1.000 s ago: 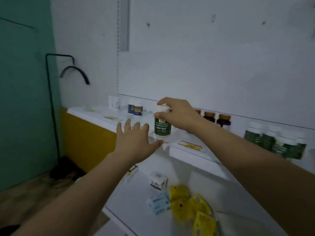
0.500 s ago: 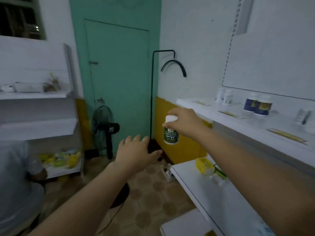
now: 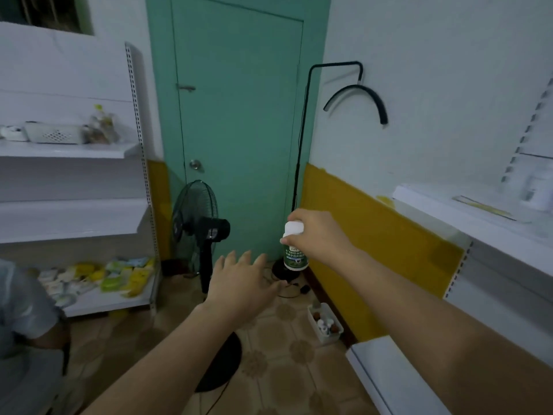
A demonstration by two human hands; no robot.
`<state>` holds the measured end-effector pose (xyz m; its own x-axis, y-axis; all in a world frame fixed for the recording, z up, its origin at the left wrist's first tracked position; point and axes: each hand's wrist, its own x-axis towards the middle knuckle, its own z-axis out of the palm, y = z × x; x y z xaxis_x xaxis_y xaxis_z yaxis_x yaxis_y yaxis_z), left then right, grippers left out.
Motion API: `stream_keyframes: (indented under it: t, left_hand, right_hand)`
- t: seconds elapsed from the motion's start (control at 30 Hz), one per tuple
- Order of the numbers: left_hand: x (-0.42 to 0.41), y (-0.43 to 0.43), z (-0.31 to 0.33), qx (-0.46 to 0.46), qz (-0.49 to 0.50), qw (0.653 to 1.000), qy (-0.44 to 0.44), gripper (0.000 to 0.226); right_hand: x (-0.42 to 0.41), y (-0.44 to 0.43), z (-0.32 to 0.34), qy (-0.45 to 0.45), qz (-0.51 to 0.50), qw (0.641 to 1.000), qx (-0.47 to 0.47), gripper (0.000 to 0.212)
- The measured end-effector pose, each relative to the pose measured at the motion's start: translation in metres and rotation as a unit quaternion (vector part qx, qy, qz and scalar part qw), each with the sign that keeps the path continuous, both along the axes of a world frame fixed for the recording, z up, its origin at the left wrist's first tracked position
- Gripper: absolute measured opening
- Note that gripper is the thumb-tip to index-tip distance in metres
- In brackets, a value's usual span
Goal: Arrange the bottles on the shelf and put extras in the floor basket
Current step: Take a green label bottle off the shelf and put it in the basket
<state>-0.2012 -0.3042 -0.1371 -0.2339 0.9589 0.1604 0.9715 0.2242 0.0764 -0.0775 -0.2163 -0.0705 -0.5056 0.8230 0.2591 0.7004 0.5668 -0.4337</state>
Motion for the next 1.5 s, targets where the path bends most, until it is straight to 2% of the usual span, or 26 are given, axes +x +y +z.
stream_keyframes:
  t: [0.23, 0.47, 0.57, 0.7, 0.83, 1.0, 1.17, 1.3, 1.5]
  left_hand:
    - [-0.053, 0.156, 0.010, -0.003, -0.009, 1.000, 0.019, 0.072]
    - [-0.084, 0.318, -0.014, -0.022, -0.072, 0.997, 0.012, 0.069]
    - [-0.094, 0.391, -0.030, -0.010, -0.107, 0.994, 0.003, 0.069]
    - [-0.105, 0.487, -0.046, -0.003, -0.171, 0.985, 0.011, 0.068]
    - [-0.096, 0.577, -0.072, -0.029, -0.213, 0.977, -0.001, 0.069]
    - [-0.068, 0.661, -0.139, -0.064, -0.253, 0.965, 0.003, 0.066]
    - [-0.045, 0.729, -0.223, -0.106, -0.262, 0.959, -0.029, 0.067]
    - [-0.036, 0.776, -0.297, -0.116, -0.297, 0.948, -0.013, 0.065]
    - [-0.027, 0.825, -0.467, -0.157, -0.322, 0.934, 0.006, 0.069]
  right_hand:
    - [-0.045, 0.158, 0.002, -0.023, -0.004, 1.000, -0.001, 0.046]
    - [-0.075, 0.303, -0.030, -0.008, -0.051, 0.998, -0.018, 0.041]
    - [-0.080, 0.366, -0.053, -0.021, -0.087, 0.996, -0.015, 0.042]
    - [-0.076, 0.450, -0.073, -0.006, -0.159, 0.985, -0.060, 0.036]
    - [-0.062, 0.522, -0.099, 0.000, -0.204, 0.977, -0.062, 0.039]
    - [-0.034, 0.599, -0.161, -0.004, -0.251, 0.965, -0.076, 0.044]
    - [-0.010, 0.666, -0.256, 0.001, -0.275, 0.955, -0.110, 0.044]
    - [0.000, 0.715, -0.340, -0.007, -0.280, 0.949, -0.146, 0.045]
    - [0.011, 0.775, -0.512, -0.027, -0.287, 0.940, -0.183, 0.040]
